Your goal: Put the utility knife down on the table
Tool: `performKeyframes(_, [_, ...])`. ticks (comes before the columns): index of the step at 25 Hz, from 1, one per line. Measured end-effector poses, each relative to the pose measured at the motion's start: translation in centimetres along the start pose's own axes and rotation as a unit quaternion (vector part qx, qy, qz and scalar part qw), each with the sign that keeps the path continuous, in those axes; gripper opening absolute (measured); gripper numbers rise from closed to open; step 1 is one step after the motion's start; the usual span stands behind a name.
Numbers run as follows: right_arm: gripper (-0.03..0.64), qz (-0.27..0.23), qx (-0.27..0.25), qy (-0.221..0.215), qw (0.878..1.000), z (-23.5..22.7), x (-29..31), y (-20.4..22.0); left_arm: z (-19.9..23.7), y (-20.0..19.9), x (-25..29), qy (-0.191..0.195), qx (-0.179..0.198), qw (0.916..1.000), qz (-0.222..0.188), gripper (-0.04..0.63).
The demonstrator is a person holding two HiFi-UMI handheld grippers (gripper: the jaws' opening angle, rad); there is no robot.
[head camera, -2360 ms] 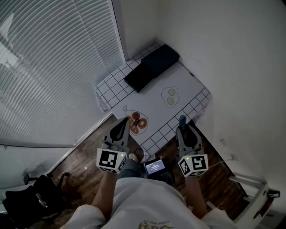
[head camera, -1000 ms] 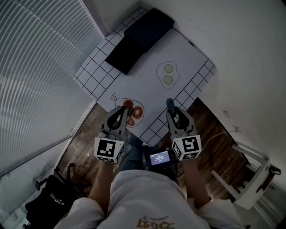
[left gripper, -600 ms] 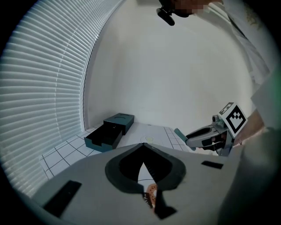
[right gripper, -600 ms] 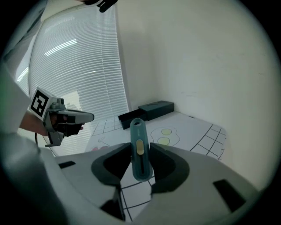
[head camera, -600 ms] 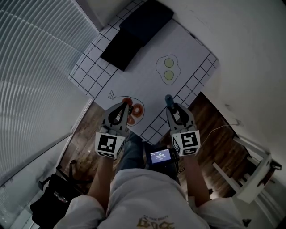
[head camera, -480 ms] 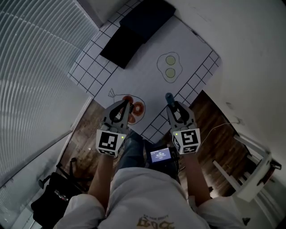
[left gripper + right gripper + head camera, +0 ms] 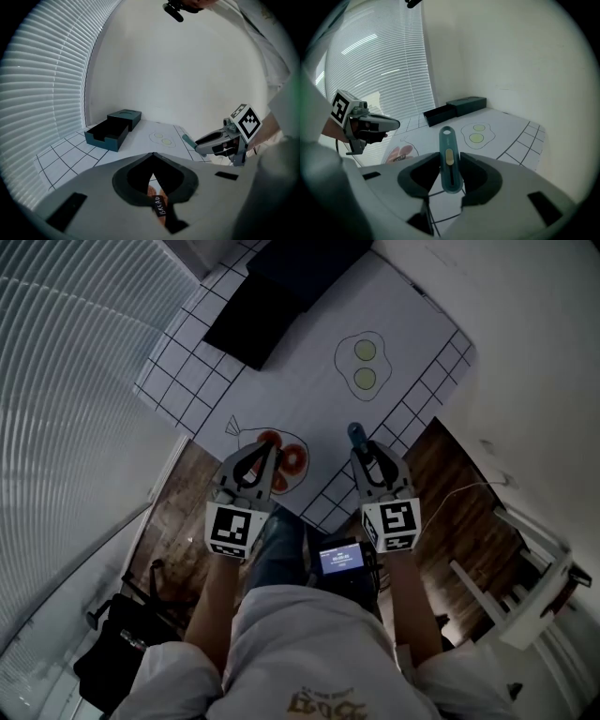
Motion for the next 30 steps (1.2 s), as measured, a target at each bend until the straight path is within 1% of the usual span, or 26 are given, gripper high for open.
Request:
performKeyframes(13, [0.141,0.040,-0.005,0.012,0.999,0.6,1.5,1.9,0.7,1.3,0.9,0.023,-0.010,0.9996,0.010,0.008])
performKeyframes(25, [0.141,0.069,-0.009,0.032,0.997,1.1,2.9,2.5,1.6,2.7,0.8,0.030,-0.018,0.9991,0.023,0.008])
performKeyframes(30, [0.141,0.082,-0.032,0.047,0.995,1.5,3.5,2.6,1.9,3.0,1.0,0.031,-0.014,0.9990,0.028,0.008])
Point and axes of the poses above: the fingertips, and each gripper's own axes: x forward along the fingers, z to its left, y out of its underside, the point moved 9 cm from there along -x, backward along the fingers, and after that the axes turned 4 degrees about z, right-handed, at the moved point
